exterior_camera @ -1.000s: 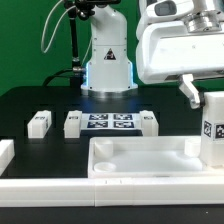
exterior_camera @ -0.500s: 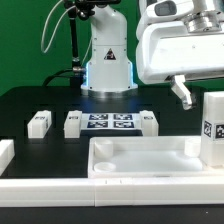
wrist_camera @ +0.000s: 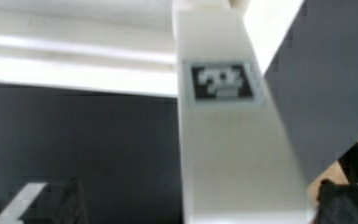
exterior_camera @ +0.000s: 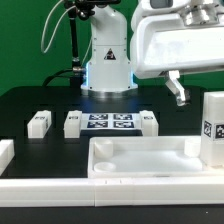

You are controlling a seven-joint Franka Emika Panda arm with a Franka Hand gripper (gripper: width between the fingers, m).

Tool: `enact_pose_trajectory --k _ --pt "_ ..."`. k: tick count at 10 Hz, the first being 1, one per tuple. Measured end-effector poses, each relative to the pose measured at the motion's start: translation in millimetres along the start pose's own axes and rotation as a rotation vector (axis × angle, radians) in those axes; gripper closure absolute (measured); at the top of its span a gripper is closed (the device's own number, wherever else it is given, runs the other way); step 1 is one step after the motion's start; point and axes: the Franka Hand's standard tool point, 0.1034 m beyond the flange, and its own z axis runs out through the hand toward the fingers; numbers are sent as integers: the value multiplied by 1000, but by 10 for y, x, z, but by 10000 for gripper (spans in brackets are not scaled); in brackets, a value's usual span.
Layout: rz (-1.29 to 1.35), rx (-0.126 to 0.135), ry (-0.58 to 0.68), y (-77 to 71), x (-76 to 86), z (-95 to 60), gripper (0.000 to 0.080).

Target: Assemble desk

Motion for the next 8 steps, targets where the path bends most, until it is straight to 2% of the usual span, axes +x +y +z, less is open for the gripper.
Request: enact_pose_trajectory --k 2,3,4,5,6,7,8 --pt "10 24 -129 -32 -31 70 151" --pt "43 41 -233 -84 -53 96 151" --pt "56 54 -304 -132 -19 105 151" --pt "52 61 -334 -142 6 122 151" --pt "63 67 -422 -132 -73 141 151" --pt "87 67 -479 -149 -79 154 151" --pt "85 67 -453 -147 -22 169 151"
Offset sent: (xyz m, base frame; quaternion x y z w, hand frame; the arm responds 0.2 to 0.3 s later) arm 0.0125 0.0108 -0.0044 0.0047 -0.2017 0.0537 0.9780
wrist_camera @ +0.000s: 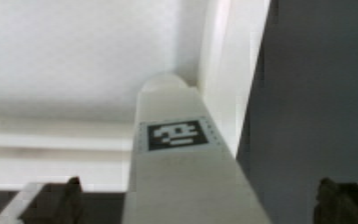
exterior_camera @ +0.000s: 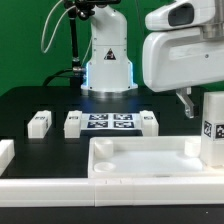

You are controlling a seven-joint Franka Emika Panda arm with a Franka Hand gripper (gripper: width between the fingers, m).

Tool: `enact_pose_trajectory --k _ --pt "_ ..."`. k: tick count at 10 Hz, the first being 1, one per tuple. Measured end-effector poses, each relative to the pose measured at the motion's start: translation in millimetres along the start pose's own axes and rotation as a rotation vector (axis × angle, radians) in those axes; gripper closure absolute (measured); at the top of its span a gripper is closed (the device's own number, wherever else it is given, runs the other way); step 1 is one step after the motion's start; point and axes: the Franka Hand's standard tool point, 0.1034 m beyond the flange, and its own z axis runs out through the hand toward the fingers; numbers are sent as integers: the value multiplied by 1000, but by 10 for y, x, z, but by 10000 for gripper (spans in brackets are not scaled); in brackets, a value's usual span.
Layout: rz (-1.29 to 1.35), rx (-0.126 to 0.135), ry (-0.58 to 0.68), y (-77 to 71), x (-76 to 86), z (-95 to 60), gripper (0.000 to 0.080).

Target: Assemble desk

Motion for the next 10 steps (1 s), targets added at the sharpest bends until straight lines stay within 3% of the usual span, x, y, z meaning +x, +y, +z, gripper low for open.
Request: enact_pose_trajectory --k 1,2,3,4,7,10 --pt "10 1 2 0 -5 6 275" --pt "24 3 2 -2 -5 6 275" --pt "83 4 2 -8 -5 7 411" --pt "158 -1 2 36 -5 6 497" --pt "345 -2 3 60 -8 10 500" --pt "845 19 46 66 -33 20 501"
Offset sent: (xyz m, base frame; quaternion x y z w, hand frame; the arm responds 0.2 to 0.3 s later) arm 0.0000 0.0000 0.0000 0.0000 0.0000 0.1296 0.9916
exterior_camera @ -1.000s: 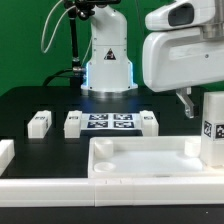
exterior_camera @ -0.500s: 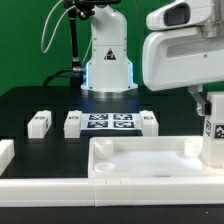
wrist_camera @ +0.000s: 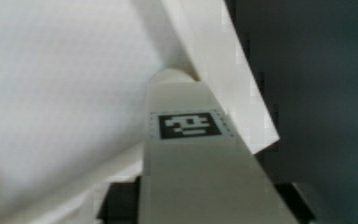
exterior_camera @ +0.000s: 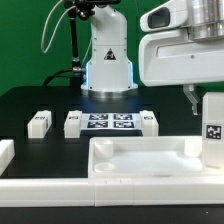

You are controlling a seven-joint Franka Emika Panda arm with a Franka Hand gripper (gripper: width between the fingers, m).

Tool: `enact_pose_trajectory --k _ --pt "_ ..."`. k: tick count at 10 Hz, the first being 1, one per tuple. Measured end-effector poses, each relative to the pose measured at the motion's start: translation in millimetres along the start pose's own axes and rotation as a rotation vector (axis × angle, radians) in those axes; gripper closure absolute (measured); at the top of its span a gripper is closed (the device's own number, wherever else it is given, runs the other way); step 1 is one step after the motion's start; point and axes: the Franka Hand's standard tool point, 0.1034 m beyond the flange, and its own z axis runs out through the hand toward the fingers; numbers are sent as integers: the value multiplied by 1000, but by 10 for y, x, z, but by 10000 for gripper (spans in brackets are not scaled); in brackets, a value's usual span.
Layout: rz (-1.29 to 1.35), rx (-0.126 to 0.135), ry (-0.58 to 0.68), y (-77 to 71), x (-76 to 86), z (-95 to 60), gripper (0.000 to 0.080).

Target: Assemble desk

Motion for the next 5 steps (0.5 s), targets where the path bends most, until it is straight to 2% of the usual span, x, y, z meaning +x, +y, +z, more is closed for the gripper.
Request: enact_pose_trajectory --k 3,4,5 --pt "472 47 -28 -35 -9 15 504" --pt "588 55 -35 -60 -38 19 504" --pt "577 56 -36 -56 -34 19 504"
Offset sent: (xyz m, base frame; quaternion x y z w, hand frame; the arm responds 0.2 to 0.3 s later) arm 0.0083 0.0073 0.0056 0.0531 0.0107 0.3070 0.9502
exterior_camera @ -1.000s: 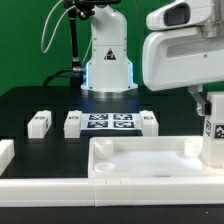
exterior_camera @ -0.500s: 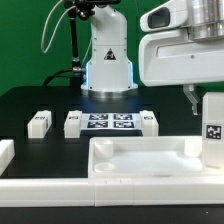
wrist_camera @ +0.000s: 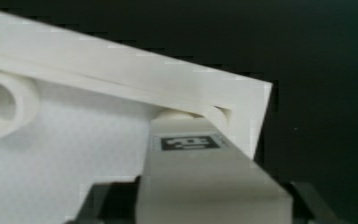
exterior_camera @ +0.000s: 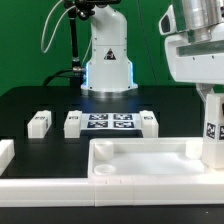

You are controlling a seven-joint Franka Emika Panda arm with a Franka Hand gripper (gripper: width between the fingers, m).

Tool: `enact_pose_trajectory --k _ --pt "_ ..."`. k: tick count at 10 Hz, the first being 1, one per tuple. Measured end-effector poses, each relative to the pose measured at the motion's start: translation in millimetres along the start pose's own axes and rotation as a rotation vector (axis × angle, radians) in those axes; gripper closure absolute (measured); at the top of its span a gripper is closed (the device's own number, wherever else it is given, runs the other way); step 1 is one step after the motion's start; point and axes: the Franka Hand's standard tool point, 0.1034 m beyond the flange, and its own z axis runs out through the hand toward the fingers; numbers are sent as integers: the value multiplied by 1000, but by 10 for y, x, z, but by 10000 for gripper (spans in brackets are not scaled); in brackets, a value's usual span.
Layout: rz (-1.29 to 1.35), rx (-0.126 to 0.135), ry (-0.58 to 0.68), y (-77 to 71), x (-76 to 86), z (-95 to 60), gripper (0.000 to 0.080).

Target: Assemble desk

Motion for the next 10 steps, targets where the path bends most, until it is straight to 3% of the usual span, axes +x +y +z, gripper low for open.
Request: enact_pose_trajectory --k 2,3,4,5,8,9,10 --pt "-118 -3 2 4 8 3 503" --pt "-354 -6 0 5 35 -6 280" --pt "-510 -35 -24 33 6 -2 280" --pt "-658 -67 -57 58 -43 22 173" --pt "-842 -57 -57 42 -27 24 151" --pt "-993 -72 -62 53 -14 15 151" --pt "-1241 -120 -69 27 26 -38 150"
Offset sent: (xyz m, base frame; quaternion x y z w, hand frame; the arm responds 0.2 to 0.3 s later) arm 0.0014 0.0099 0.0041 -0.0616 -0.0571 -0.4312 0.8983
